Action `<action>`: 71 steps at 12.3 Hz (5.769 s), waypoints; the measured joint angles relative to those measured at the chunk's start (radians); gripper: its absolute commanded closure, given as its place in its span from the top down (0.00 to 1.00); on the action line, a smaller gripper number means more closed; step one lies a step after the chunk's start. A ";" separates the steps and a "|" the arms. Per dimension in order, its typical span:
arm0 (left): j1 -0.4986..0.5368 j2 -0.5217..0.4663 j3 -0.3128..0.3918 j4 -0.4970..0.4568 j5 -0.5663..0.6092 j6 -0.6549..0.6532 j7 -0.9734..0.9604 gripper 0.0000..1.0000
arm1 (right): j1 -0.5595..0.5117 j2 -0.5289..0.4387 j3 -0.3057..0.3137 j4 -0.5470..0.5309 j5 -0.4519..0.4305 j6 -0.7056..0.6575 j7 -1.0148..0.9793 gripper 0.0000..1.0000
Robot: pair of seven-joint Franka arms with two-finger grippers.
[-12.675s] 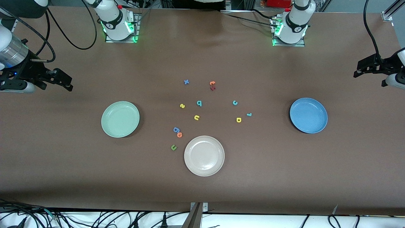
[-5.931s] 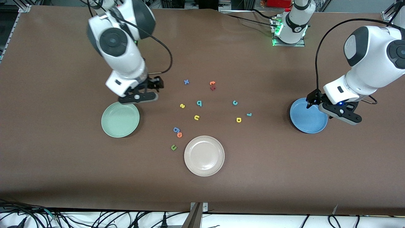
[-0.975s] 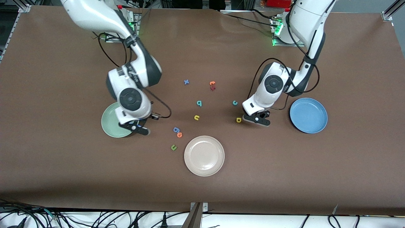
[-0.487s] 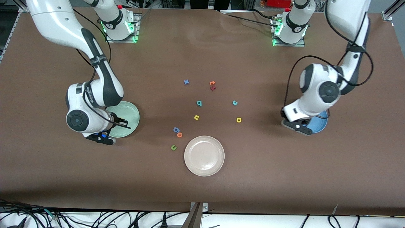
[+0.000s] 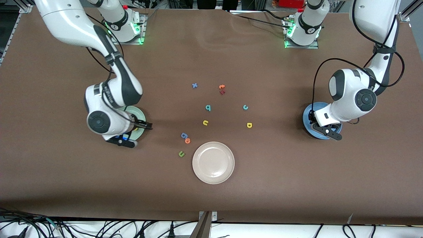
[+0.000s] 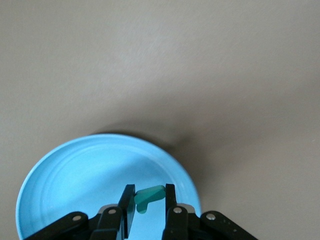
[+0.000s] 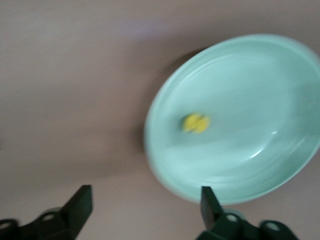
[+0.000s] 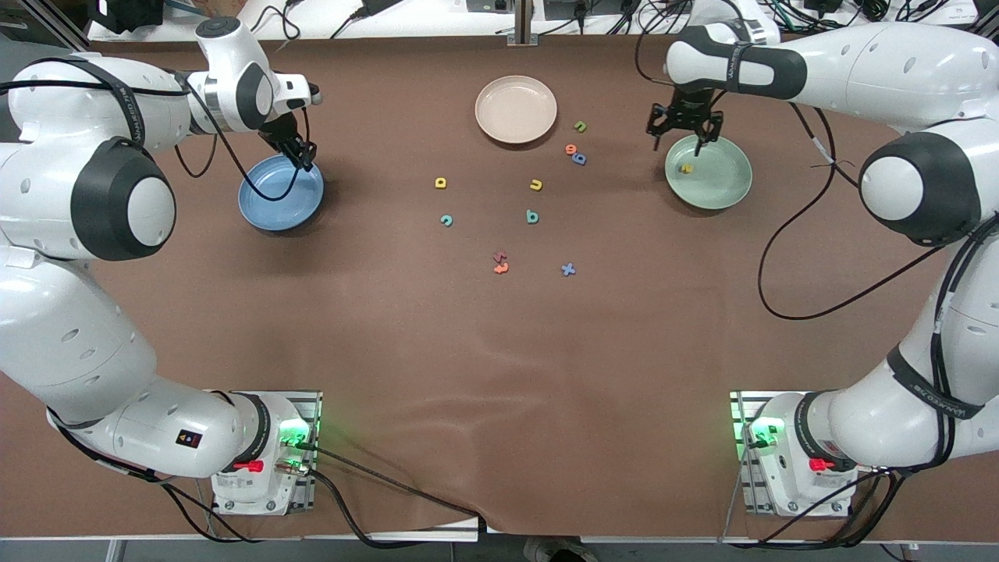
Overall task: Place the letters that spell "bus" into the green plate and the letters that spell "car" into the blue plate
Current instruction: 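Drop the 2 on the green plate while the left gripper drops r on blue, then grasp the cyan b with the right gripper while the left gripper reaches yellow a, then carry the b to the green plate while the left gripper grasps yellow a, then drop the a on the blue plate while the right gripper reaches yellow u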
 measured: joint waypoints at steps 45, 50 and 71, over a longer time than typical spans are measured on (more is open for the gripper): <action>-0.257 0.282 -0.218 0.252 0.021 0.132 -0.830 0.37 | 0.214 -0.011 -0.199 0.008 -0.185 0.031 0.139 0.10; -0.257 0.269 -0.219 0.250 0.021 0.131 -0.828 0.03 | 0.076 0.015 -0.213 -0.039 -0.185 0.032 0.043 1.00; 0.052 0.108 0.033 -0.010 0.009 0.100 0.115 0.25 | 0.466 0.207 -0.099 0.053 -0.107 0.552 0.542 0.65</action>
